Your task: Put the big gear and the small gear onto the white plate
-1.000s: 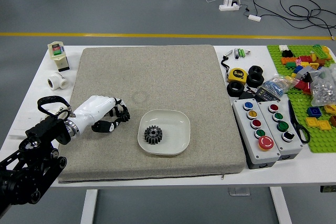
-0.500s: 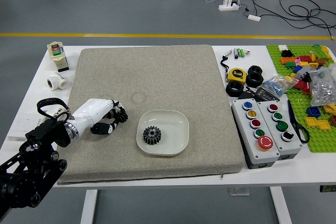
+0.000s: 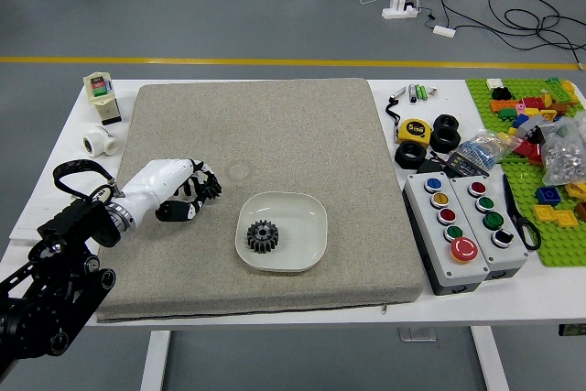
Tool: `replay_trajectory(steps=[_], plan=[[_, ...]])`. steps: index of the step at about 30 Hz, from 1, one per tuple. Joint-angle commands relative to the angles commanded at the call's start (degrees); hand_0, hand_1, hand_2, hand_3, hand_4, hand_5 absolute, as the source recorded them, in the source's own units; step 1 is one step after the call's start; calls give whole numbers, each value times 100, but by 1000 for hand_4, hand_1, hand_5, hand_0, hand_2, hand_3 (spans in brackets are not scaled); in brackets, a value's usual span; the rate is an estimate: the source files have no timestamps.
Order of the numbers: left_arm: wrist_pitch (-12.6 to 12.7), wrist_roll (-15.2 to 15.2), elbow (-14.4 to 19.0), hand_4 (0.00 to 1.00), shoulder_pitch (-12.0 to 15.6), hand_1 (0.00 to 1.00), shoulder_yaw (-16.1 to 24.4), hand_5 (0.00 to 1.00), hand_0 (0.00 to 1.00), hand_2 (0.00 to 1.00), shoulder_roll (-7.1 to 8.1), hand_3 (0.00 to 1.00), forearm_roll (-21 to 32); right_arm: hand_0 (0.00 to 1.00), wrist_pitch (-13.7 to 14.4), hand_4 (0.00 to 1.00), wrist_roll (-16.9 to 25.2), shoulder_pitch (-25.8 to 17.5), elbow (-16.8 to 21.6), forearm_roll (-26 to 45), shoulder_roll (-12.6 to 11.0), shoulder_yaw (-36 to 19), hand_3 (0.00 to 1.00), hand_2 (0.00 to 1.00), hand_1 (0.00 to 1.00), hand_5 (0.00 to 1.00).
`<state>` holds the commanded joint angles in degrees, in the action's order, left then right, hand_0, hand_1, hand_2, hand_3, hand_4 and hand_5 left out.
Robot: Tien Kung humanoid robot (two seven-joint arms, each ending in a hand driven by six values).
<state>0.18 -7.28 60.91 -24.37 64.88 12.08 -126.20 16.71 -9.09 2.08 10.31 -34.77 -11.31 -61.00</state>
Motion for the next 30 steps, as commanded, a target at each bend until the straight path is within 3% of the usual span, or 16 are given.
replay_trajectory(steps=[8,17,18,23,24,29,30], plan=[[-22,69,522,283,37,419,-92,2,290,480,5,564,108,611,-1,770,7,24,0,26,-7,3,570,695,608,736],[96,191,1399,288,-74,419,-764,2,292,481,30,565,-125,611,-5,770,7,58,0,23,-18,-1,572,695,607,737],[115,199,1453,351,-94,433,-868,2,294,498,32,570,-158,611,-5,771,6,62,0,25,-18,0,570,695,607,737],[180,235,1428,351,-237,433,-1262,2,294,498,-68,570,-205,611,-7,771,4,79,0,11,-21,1,570,695,607,737],[180,251,1383,430,-264,466,-1308,24,319,536,-109,584,-291,612,-8,771,5,84,0,10,-23,5,571,695,607,737],[72,357,1274,430,-318,466,-1428,24,319,536,-219,584,-380,612,-11,771,17,93,0,24,-30,4,571,695,607,737],[14,390,1249,735,-335,584,-1470,192,447,695,-229,649,-380,611,-12,770,19,96,0,20,-33,0,570,694,608,736]])
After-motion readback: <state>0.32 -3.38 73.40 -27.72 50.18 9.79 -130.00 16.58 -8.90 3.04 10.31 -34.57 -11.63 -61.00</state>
